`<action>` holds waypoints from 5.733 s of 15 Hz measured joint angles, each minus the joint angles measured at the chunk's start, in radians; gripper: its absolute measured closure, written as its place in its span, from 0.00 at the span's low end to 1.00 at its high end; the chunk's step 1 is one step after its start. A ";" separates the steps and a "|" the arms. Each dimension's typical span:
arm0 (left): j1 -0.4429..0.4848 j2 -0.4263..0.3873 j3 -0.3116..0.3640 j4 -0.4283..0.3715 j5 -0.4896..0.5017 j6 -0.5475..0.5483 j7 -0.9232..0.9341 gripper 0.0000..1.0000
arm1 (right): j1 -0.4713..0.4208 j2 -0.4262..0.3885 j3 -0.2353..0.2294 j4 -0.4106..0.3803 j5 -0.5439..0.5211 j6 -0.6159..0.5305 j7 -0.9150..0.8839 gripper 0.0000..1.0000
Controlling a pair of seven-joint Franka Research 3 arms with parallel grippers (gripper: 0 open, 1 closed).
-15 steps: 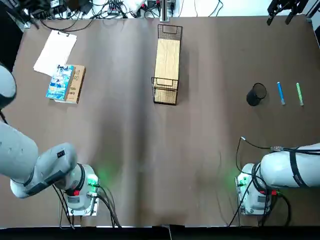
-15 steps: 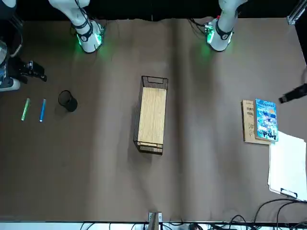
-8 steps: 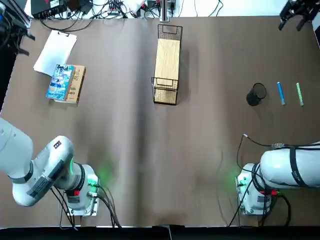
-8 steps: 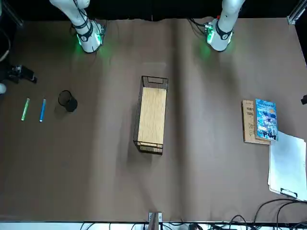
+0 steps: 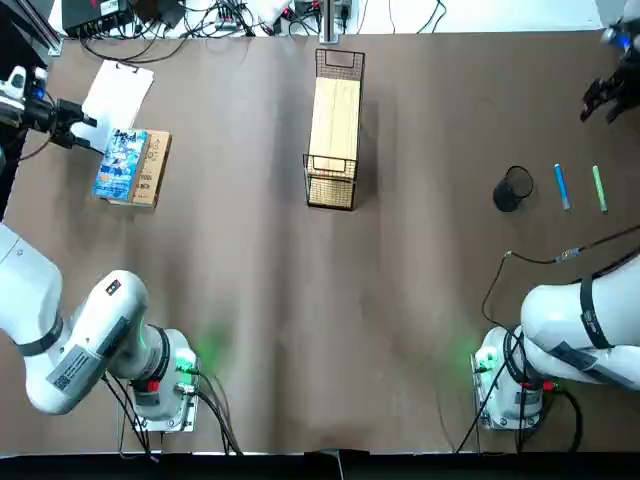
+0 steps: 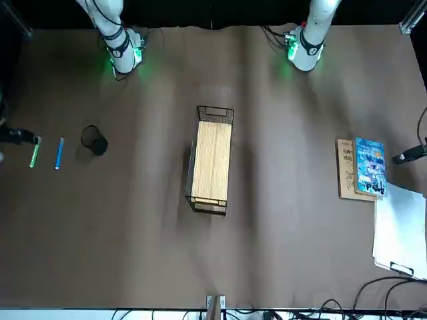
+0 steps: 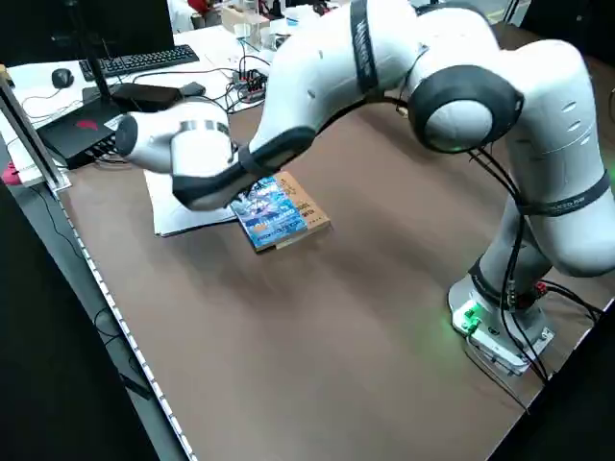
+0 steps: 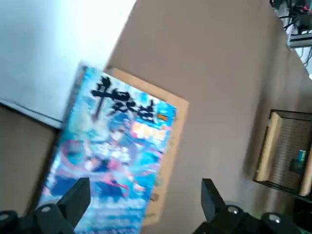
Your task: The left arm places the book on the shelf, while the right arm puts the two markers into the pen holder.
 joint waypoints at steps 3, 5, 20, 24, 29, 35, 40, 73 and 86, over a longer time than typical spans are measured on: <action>0.023 0.077 0.002 0.001 0.000 0.089 0.094 0.00 | -0.035 0.106 0.000 -0.097 -0.011 0.249 -0.069 0.21; 0.039 0.119 0.002 0.004 0.000 0.131 0.130 0.00 | -0.055 0.164 0.000 -0.137 -0.012 0.355 -0.115 0.23; 0.054 0.175 -0.006 0.012 -0.089 0.127 0.119 0.29 | -0.082 0.299 0.010 -0.168 -0.014 0.552 -0.188 0.39; 0.054 0.176 -0.009 0.012 -0.089 0.117 0.114 0.43 | -0.082 0.298 0.010 -0.161 -0.014 0.553 -0.188 0.51; 0.054 0.179 -0.010 0.011 -0.089 0.117 0.113 0.61 | -0.079 0.298 0.013 -0.155 -0.014 0.553 -0.188 0.82; 0.055 0.178 -0.011 0.017 -0.089 0.095 0.123 0.78 | -0.039 0.230 0.057 -0.110 0.001 0.347 -0.221 0.82; 0.055 0.152 -0.015 0.031 -0.089 0.077 0.101 0.78 | -0.028 0.083 0.102 -0.009 0.268 -0.058 -0.259 0.82; -0.288 0.109 -0.348 -0.079 -0.473 -0.219 0.043 0.80 | -0.266 0.340 0.077 0.319 0.736 -0.618 -0.767 0.53; -0.326 0.109 -0.613 -0.271 -0.673 0.267 0.045 0.80 | -0.257 0.410 0.034 0.358 0.004 0.054 -0.200 0.48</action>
